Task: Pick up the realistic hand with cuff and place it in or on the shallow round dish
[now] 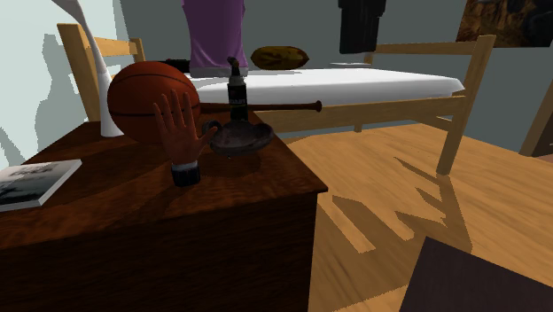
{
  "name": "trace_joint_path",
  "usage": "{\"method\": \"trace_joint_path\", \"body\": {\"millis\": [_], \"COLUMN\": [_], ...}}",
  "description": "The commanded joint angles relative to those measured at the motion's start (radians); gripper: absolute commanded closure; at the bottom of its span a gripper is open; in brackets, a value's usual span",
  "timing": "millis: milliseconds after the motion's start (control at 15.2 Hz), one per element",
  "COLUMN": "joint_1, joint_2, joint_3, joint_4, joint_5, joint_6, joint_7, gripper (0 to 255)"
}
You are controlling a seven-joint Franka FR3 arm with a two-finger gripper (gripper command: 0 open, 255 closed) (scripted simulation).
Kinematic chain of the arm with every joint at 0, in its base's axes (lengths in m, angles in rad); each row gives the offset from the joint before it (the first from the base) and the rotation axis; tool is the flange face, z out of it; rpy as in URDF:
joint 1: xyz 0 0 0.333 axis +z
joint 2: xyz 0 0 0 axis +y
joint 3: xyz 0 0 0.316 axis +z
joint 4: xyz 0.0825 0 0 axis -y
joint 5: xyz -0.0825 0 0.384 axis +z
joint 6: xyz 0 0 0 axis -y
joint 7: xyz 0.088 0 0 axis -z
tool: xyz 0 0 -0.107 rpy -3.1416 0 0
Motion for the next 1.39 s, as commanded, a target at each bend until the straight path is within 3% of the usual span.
{"method": "trace_joint_path", "body": {"millis": [0,660,1320], "joint_1": [0.007,0.054,0.084], "joint_2": [0.052,0.365,0.693], "joint_3": [-0.013,-0.053,-0.048], "joint_4": [0.003,0.116,0.353], "joint_5": [-0.008,0.003,0.073], "joint_6": [0.076,0.399,0.607], "joint_7": [-0.040,-0.224,-0.419], "gripper": [0,0,0]}}
